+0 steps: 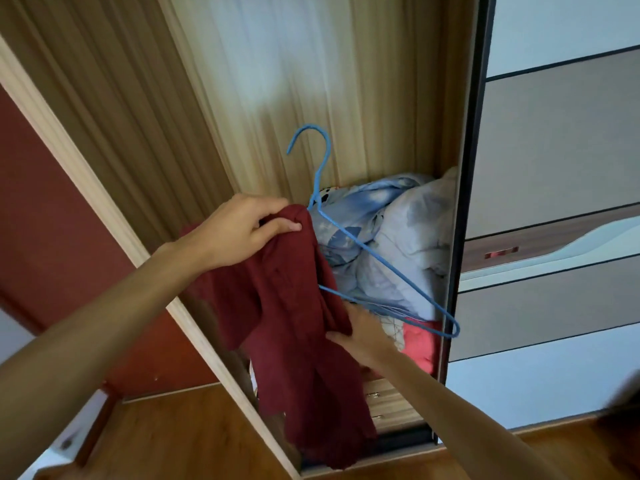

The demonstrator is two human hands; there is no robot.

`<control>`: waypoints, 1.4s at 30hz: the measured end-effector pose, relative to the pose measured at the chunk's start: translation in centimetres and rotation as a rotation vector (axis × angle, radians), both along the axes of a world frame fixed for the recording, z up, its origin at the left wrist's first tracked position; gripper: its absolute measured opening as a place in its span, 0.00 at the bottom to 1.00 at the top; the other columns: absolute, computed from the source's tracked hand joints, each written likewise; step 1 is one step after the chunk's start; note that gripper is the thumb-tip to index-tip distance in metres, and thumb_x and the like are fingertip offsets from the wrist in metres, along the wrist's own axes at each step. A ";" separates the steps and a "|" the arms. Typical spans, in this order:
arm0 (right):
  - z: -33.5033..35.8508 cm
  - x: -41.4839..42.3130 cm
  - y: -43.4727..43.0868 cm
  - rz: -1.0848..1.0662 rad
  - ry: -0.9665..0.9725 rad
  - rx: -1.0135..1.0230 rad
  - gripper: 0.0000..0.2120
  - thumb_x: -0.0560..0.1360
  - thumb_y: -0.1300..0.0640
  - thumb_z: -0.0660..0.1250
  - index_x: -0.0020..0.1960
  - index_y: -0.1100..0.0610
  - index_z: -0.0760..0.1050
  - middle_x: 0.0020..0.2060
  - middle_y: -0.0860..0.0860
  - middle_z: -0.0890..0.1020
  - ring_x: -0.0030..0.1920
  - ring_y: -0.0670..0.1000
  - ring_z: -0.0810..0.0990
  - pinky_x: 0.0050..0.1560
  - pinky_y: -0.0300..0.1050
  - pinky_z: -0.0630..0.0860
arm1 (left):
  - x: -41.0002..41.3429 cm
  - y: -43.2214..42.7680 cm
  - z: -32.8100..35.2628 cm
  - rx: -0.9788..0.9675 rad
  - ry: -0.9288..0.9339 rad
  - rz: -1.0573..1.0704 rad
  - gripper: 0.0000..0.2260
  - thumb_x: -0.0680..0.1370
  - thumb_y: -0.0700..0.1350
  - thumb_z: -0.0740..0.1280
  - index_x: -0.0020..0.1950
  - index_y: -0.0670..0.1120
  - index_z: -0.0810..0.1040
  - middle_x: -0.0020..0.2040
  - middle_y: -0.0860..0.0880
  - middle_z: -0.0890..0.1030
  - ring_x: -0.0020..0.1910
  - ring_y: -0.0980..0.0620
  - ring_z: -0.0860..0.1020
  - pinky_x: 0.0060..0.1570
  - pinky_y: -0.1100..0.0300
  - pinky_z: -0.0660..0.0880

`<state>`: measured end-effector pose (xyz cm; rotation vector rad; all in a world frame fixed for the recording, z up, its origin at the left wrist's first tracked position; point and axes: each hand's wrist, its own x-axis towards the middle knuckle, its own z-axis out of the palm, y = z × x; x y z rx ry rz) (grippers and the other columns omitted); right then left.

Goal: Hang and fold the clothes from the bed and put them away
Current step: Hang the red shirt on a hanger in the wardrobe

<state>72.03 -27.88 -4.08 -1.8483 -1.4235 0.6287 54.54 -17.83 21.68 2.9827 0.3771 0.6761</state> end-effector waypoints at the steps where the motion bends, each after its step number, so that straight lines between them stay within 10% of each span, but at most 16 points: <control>1: 0.7 -0.1 0.2 0.027 0.019 -0.025 0.36 0.65 0.34 0.68 0.69 0.51 0.73 0.60 0.52 0.81 0.62 0.53 0.79 0.64 0.50 0.73 | -0.9 0.0 0.2 -0.022 0.001 0.003 0.11 0.79 0.60 0.62 0.42 0.56 0.76 0.36 0.55 0.80 0.38 0.53 0.80 0.39 0.52 0.75; 5: 2.7 2.2 0.1 0.172 0.082 -0.033 0.09 0.67 0.45 0.78 0.44 0.46 0.82 0.35 0.42 0.83 0.35 0.33 0.78 0.43 0.37 0.77 | -6.0 1.7 0.6 -0.124 -0.005 0.095 0.18 0.77 0.65 0.61 0.45 0.53 0.80 0.38 0.54 0.82 0.37 0.61 0.76 0.37 0.55 0.76; 11: 7.2 6.0 -0.2 0.174 0.191 -0.026 0.14 0.68 0.52 0.79 0.31 0.53 0.77 0.25 0.41 0.76 0.28 0.37 0.72 0.33 0.34 0.68 | -10.9 3.2 -1.0 -0.202 0.025 0.176 0.27 0.73 0.69 0.62 0.51 0.48 0.84 0.42 0.55 0.85 0.38 0.69 0.75 0.36 0.69 0.73; 19: 12.8 9.1 0.9 0.037 -0.126 0.068 0.14 0.71 0.43 0.75 0.40 0.54 0.84 0.30 0.46 0.82 0.31 0.39 0.76 0.38 0.38 0.70 | -10.5 4.6 -1.9 -0.178 0.044 0.203 0.29 0.70 0.76 0.58 0.46 0.55 0.84 0.41 0.62 0.84 0.39 0.68 0.78 0.40 0.72 0.73; 23: 17.0 9.6 -0.8 0.133 0.035 -0.092 0.11 0.68 0.47 0.79 0.47 0.52 0.86 0.36 0.41 0.86 0.39 0.37 0.82 0.42 0.27 0.74 | -9.9 5.2 -1.4 -0.093 0.098 0.206 0.17 0.71 0.77 0.53 0.39 0.71 0.76 0.39 0.70 0.80 0.41 0.70 0.78 0.40 0.74 0.69; 30: 18.0 13.5 -3.6 0.275 0.579 -0.229 0.18 0.74 0.62 0.70 0.63 0.65 0.78 0.58 0.62 0.83 0.60 0.59 0.81 0.59 0.48 0.79 | -11.0 7.1 -1.2 -0.295 -0.024 0.231 0.34 0.66 0.78 0.61 0.50 0.51 0.86 0.43 0.59 0.86 0.42 0.69 0.79 0.46 0.61 0.77; 37: 16.0 13.0 -1.6 -0.004 -0.083 -0.121 0.18 0.64 0.52 0.82 0.46 0.60 0.79 0.35 0.49 0.80 0.39 0.49 0.79 0.38 0.38 0.71 | -8.9 6.0 -2.1 -0.683 -0.148 0.140 0.29 0.60 0.71 0.75 0.48 0.50 0.87 0.46 0.46 0.87 0.45 0.53 0.84 0.46 0.60 0.82; 42: 17.2 11.2 -0.7 -0.068 -0.300 -0.215 0.24 0.63 0.36 0.78 0.44 0.55 0.82 0.40 0.49 0.82 0.43 0.47 0.79 0.40 0.39 0.73 | -6.9 4.2 -2.2 -0.722 -0.149 0.087 0.27 0.61 0.70 0.75 0.46 0.50 0.87 0.44 0.48 0.87 0.43 0.55 0.84 0.43 0.66 0.79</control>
